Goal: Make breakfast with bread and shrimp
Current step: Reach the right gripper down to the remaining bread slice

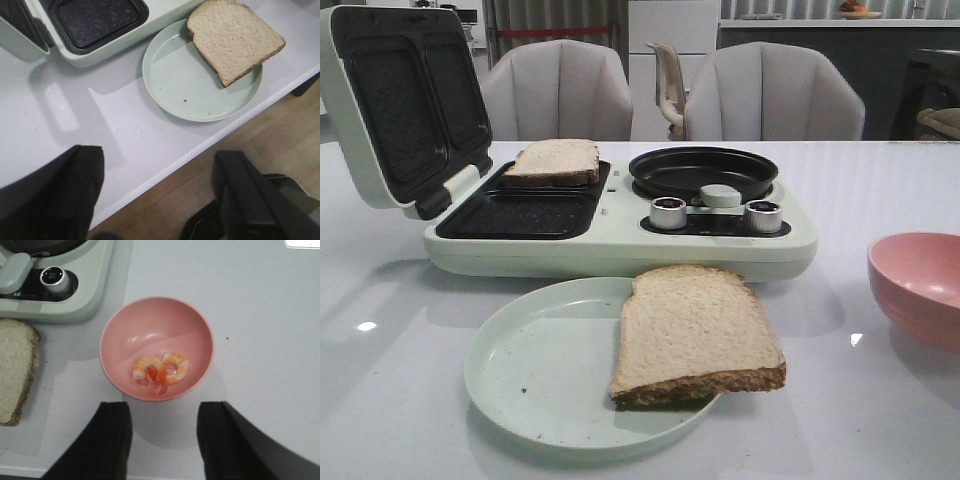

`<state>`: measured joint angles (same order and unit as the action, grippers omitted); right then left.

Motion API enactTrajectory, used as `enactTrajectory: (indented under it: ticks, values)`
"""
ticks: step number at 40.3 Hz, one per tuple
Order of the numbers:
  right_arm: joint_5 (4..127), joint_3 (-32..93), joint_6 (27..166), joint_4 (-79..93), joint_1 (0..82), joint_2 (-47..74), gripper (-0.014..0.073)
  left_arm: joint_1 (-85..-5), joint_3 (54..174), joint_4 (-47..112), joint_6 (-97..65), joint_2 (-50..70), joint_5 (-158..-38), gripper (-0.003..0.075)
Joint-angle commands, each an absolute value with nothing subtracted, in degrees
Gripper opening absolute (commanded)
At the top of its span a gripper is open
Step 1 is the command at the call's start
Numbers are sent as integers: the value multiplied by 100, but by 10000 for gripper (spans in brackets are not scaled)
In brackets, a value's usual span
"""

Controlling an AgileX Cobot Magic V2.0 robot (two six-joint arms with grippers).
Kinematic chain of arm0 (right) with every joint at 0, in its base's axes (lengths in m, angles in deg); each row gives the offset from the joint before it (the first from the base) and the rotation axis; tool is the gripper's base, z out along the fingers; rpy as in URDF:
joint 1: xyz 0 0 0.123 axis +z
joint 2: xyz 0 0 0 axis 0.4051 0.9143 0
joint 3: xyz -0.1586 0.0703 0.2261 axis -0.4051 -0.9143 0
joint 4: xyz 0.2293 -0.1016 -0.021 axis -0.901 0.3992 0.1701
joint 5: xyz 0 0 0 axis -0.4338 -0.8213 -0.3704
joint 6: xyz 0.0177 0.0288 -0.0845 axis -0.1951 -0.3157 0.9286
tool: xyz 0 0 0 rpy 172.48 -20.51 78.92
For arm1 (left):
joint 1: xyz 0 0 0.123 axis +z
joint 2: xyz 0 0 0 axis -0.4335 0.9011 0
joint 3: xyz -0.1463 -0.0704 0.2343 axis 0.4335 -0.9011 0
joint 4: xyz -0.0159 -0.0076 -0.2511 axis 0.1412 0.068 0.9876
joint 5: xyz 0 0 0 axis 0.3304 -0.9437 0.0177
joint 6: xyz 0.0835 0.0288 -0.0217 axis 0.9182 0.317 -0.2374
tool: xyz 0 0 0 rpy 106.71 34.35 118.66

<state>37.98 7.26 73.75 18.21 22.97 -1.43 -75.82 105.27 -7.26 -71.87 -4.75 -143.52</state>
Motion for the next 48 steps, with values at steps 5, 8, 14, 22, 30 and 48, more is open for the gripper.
enactTrajectory:
  ticks: [5, 8, 14, 22, 30, 48]
  values:
    - [3969, 885, 7432, 1047, 2273, 86, 432, -7624, 10396, -644, -7187, -1166, -13955, 509]
    - [3704, 885, 7496, 578, 2297, 322, 431, -7624, 10328, -644, -7187, -1263, -13837, 509]
    - [3230, 885, 8259, -359, 2302, 908, 435, -7624, 10291, -644, -7187, -1265, -13613, 509]
    - [2988, 885, 9458, -1495, 2302, 1724, 434, -7624, 10291, -745, -7187, -1265, -13373, 509]
    - [2843, 885, 10881, -3221, 2302, 2440, 434, -7624, 10291, -792, -7187, -1265, -13302, 509]
    - [3999, 936, 11342, -3815, 3744, 3822, 532, -7624, 10291, -901, -7187, -1265, -13241, 509]
